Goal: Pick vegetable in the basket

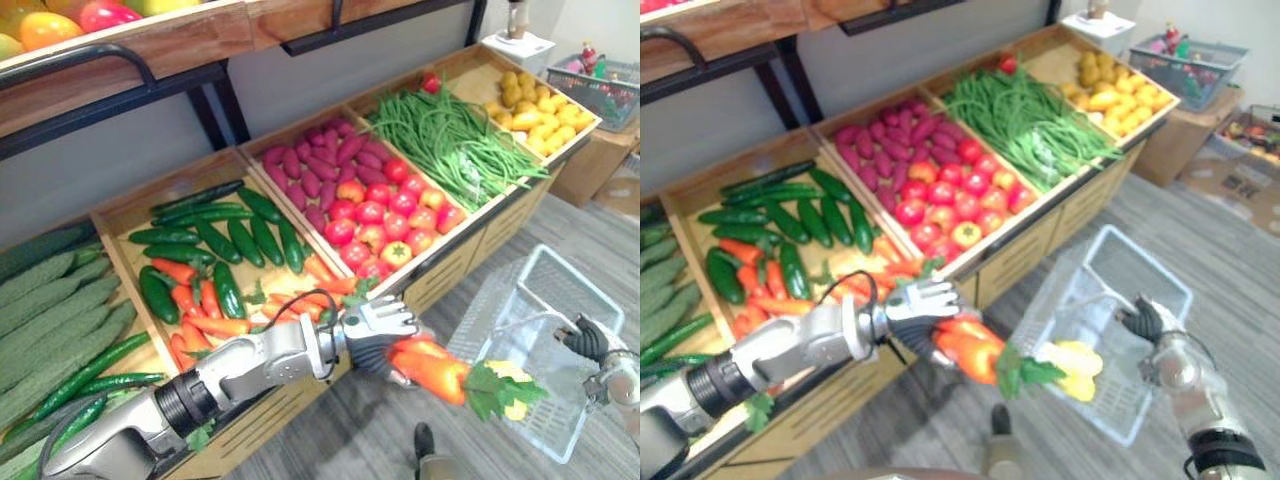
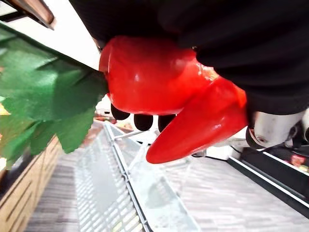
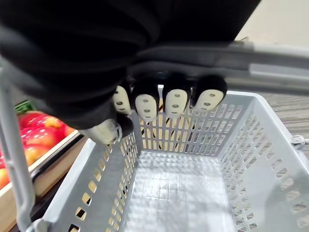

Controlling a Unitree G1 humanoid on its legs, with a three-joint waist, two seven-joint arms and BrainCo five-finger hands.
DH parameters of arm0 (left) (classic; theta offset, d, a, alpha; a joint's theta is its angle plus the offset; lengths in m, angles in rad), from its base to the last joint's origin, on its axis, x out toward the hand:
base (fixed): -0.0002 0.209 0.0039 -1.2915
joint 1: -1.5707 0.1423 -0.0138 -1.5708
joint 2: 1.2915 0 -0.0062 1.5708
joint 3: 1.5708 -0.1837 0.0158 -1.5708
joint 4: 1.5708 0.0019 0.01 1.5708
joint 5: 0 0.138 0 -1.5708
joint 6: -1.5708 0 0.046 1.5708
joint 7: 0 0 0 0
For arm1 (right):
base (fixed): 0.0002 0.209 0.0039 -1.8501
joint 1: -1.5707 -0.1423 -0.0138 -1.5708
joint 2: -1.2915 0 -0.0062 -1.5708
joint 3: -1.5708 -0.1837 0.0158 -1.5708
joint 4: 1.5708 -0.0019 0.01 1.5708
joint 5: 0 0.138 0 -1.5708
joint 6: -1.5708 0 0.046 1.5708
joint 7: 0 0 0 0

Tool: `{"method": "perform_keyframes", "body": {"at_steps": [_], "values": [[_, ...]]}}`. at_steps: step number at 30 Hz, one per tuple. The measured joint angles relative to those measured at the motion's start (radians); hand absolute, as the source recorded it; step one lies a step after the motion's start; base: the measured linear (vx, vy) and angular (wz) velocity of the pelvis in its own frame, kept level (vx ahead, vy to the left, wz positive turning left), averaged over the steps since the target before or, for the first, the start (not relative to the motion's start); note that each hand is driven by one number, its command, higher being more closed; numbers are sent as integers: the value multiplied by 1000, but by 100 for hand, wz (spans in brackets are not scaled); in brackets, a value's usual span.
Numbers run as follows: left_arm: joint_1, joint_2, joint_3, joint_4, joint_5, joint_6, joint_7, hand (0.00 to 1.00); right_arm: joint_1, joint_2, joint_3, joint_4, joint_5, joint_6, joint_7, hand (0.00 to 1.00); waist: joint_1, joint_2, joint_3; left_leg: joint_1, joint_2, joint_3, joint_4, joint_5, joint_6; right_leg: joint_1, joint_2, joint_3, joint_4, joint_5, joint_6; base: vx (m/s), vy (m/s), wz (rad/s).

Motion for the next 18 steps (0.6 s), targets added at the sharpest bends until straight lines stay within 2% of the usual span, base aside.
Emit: {"method": "perform_keyframes", "body": {"at_steps": [3, 8, 12, 15, 18], "values": [[-15, -36, -57, 0, 0, -9, -20, 100, -5, -43, 62, -50, 2, -28, 38, 100, 1, 0, -1, -3, 5, 22, 28, -16, -3, -17, -1, 19, 13, 0, 0, -87, 25, -16], [-23, -98, -136, 6, -37, -15, -65, 100, -8, -73, 141, -87, 45, -32, 110, 100, -23, 5, -5, -5, 22, 28, 66, -34, -4, -17, 2, 24, 15, 1, 1, -61, 14, -5], [-46, -154, -182, 65, -37, -15, -93, 100, -8, -120, 208, -134, 89, -31, 170, 100, -29, 6, -23, -5, 36, 53, 85, -40, -10, -32, 15, 35, 20, 1, 1, -50, -1, -14], [-52, -175, -196, 84, -37, -14, -97, 100, -10, -134, 210, -160, 92, -31, 186, 100, -46, 5, -24, -6, 38, 54, 91, -43, -12, -32, 14, 36, 21, 2, 1, -50, 4, -2], [-52, -200, -197, 88, -37, -12, -99, 100, -10, -149, 212, -184, 99, -30, 192, 100, -50, 6, -24, -6, 40, 57, 97, -48, -11, -32, 14, 39, 22, 2, 2, -60, 10, -3]]}}
